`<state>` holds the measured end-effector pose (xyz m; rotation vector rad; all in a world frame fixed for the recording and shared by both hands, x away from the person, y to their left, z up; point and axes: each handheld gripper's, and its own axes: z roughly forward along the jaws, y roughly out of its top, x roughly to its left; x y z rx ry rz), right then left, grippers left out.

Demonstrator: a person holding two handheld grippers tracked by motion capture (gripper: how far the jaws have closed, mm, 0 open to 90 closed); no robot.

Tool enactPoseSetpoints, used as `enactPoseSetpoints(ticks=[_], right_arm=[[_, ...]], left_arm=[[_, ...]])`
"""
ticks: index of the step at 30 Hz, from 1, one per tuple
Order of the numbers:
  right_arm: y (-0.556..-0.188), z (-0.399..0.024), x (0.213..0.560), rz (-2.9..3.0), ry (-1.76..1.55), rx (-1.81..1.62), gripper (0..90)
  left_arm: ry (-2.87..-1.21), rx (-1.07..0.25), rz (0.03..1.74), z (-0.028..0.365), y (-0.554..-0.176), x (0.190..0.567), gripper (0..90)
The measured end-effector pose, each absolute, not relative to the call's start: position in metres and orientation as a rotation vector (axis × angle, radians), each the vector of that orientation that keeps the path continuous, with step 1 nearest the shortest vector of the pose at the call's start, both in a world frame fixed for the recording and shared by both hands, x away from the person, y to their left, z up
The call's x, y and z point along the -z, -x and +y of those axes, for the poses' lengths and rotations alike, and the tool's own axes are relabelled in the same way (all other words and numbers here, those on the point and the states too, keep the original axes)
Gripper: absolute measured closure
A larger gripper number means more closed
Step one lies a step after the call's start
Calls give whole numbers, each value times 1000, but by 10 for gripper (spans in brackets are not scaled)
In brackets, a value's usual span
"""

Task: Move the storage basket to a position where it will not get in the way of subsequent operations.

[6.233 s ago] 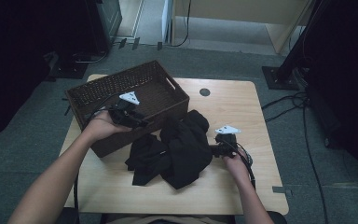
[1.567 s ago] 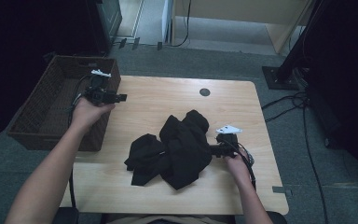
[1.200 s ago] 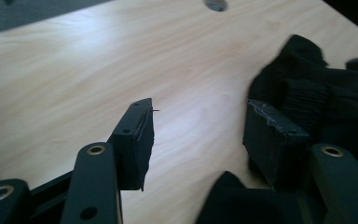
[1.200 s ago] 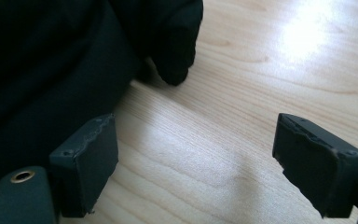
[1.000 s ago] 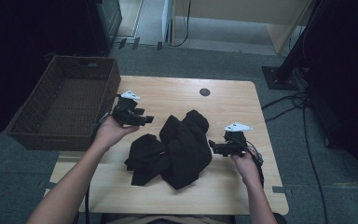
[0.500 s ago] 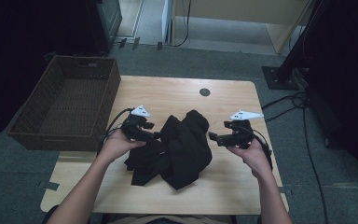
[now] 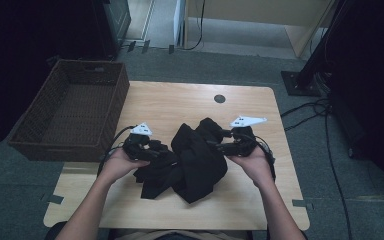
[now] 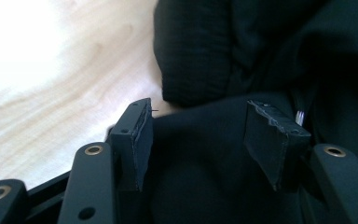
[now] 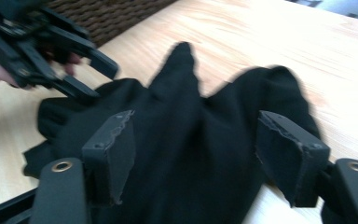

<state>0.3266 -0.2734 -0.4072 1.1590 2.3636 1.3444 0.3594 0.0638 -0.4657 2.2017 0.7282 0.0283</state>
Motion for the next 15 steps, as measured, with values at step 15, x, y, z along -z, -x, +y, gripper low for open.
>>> enactPoseSetpoints(ticks=[15], right_arm=[[-343, -215, 448, 2609, -1093, -1202, 634]], left_arm=[[-2281, -21, 701, 65, -365, 500, 409]])
